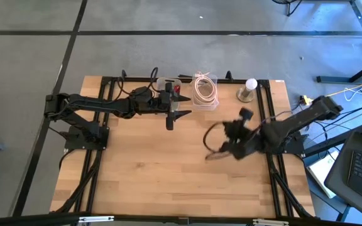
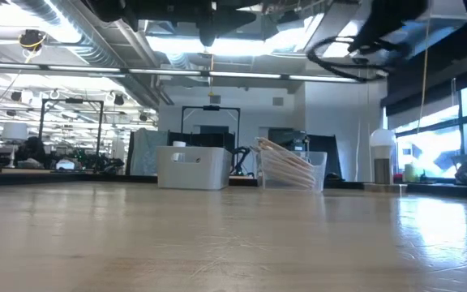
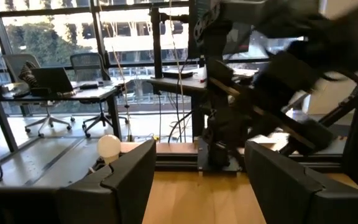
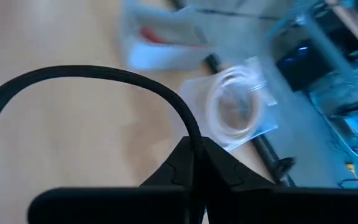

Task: Pick and place USB-C Cables
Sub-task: Put the black USB cable into the transparent bin

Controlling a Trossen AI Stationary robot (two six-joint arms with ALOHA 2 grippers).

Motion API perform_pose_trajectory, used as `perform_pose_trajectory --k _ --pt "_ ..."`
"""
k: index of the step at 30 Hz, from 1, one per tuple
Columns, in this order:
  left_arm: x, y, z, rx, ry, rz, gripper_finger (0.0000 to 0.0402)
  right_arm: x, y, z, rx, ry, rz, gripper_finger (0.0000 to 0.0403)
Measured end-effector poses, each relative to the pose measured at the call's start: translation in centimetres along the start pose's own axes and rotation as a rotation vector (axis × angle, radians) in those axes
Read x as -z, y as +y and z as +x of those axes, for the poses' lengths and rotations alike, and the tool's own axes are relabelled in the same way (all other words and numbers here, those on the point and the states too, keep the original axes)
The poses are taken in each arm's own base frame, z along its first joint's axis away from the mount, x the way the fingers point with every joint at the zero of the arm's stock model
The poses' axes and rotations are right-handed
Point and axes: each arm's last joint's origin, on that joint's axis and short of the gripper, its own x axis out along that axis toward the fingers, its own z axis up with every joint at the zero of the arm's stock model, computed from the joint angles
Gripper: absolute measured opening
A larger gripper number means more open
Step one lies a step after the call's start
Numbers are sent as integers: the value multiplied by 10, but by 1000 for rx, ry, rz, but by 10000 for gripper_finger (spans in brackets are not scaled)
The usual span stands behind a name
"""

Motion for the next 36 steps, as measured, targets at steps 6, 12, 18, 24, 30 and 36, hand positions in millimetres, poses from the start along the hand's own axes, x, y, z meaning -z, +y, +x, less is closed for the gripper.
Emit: perform_pose_trajectory --k 6,12,18,24,30,36 --pt "0 0 0 1 -3 0 239 -20 -57 11 46 -47 92 11" --pt "0 0 0 1 -3 -10 239 -43 -103 39 -107 -135 109 11" --pt "0 -5 0 17 -2 -19 239 -37 -152 78 -153 -91 185 11" --pt "0 -6 0 22 -3 -19 239 -17 -195 120 -248 -11 319 11" --pt "0 -6 0 22 -2 -19 239 3 -222 165 -327 37 423 11" --pt "0 -5 0 20 -1 -18 239 15 -230 203 -329 46 430 11"
